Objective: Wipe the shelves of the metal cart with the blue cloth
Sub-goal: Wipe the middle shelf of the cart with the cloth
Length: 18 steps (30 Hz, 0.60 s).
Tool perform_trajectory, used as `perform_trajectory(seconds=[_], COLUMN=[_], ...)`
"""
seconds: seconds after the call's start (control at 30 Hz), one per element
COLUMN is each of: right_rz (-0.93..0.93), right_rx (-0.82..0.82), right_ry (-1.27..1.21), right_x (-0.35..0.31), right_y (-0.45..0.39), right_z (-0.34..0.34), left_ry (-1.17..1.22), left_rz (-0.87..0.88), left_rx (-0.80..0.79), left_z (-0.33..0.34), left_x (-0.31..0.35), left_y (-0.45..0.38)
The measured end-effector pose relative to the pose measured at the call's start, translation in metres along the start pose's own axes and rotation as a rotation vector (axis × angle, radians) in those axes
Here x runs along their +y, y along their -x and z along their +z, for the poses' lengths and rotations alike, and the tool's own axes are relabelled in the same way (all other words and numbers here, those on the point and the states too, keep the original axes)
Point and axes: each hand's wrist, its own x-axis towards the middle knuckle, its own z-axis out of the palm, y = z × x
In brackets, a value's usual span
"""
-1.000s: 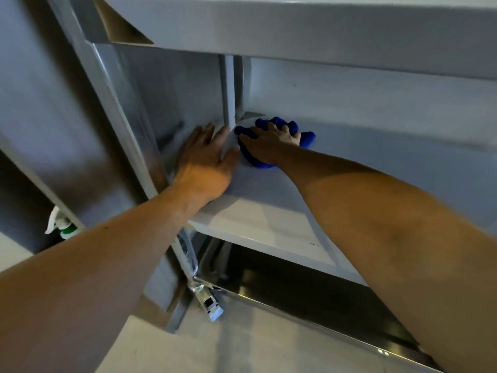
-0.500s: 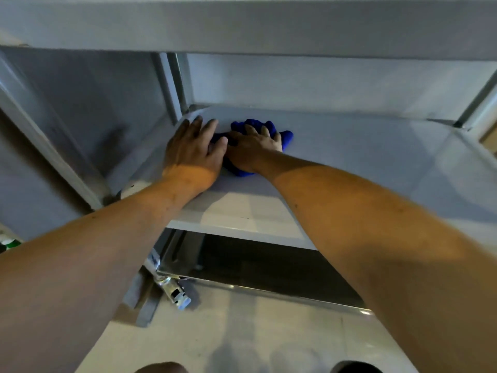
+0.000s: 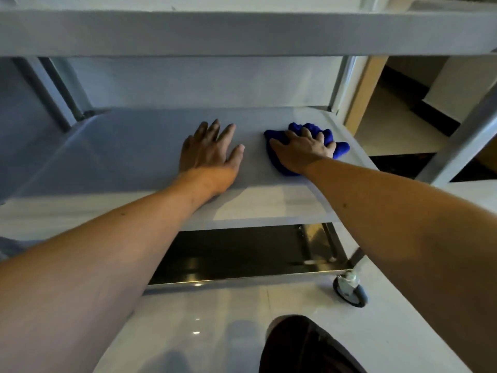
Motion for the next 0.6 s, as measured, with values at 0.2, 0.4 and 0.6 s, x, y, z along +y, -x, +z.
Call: perform_trajectory(seconds=[0.2,0.4,0.6], right_rz=[0.151,0.018,-0.273], right_rx=[-0.007,-0.026,-0.061], right_ry=[-0.010,-0.021,-0.008], right_x=[0.016,-0.065,-0.193], right_y=[0.017,0.035,0.069], right_z=[0.001,0.014,0.035], left_ry=[0.024,-0.048,-0.085], left_rz=[-0.001,-0.101,-0.260], left_rx=[-0.005,0.035,0.042], left_z=[0.001,-0.027,-0.060], left_x=[0.007,-0.068,-0.155], left_y=[0.001,0.011,0.048])
